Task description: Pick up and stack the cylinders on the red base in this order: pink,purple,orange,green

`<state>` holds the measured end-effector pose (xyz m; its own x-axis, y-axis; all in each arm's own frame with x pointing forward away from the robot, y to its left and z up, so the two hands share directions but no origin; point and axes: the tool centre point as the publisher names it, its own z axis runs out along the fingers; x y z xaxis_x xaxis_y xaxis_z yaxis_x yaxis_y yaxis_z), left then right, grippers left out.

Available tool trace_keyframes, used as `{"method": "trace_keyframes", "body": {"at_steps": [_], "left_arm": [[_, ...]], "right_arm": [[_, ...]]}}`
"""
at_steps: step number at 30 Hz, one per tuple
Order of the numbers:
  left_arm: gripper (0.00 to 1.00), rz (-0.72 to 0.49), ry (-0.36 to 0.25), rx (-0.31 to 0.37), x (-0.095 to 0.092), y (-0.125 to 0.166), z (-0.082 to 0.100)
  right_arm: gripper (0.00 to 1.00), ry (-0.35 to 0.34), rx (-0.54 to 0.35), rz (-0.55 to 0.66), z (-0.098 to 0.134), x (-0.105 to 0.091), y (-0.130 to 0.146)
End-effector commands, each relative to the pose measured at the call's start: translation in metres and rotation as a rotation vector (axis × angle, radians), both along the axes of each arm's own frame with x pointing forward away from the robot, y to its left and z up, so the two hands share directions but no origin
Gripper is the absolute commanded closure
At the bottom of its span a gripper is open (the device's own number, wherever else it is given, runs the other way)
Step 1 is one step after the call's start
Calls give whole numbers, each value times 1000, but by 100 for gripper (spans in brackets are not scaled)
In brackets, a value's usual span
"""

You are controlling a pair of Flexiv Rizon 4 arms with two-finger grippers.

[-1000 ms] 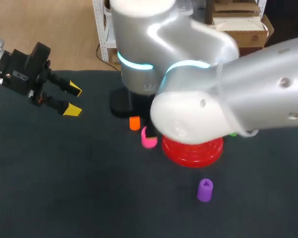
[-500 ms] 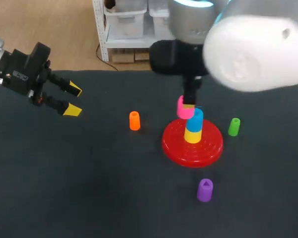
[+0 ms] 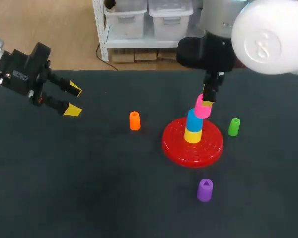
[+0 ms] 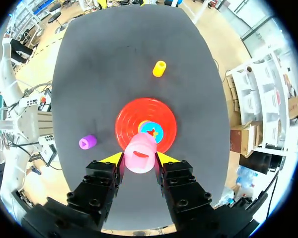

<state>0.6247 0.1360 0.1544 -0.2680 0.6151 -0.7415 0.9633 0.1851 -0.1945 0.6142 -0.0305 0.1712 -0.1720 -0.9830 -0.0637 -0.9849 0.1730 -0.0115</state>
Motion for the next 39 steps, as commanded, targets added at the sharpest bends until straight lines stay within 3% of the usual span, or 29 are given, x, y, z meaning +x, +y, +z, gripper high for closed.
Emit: {"method": "trace_keyframes", "body": {"at_steps": [1,12,34,39], "left_arm": [[0,-1,-3,-2,0,1,-1],[0,-1,-3,-2,0,1,-1],[0,-1,-3,-2,0,1,-1],[0,-1,-3,-2,0,1,-1]], "right_arm": [[100,31,0,6,-5,16,2],[100,72,15,35,-17,34,13],[100,107,-38,51,-27,21,11],[100,131,-37,54,-43,18,16]]}}
